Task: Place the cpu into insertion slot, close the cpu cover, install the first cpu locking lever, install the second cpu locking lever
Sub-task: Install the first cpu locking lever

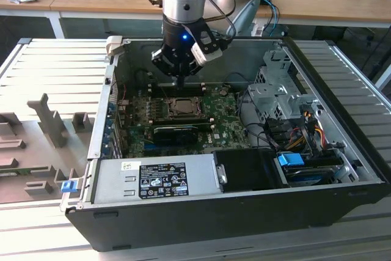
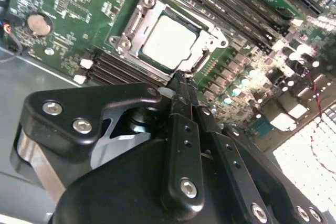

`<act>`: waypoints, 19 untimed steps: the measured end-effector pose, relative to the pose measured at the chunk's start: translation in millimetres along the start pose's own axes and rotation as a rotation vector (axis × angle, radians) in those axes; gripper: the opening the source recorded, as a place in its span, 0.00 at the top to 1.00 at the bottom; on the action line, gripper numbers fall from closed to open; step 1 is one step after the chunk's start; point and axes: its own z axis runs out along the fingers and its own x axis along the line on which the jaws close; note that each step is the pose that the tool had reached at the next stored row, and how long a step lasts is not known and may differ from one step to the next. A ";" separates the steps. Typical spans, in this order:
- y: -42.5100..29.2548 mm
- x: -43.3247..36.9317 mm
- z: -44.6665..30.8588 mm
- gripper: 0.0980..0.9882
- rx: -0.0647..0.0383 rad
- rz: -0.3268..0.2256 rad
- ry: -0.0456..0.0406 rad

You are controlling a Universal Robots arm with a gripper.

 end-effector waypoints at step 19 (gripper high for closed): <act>9.5 60.9 8.3 0.99 -0.004 -0.006 -0.0008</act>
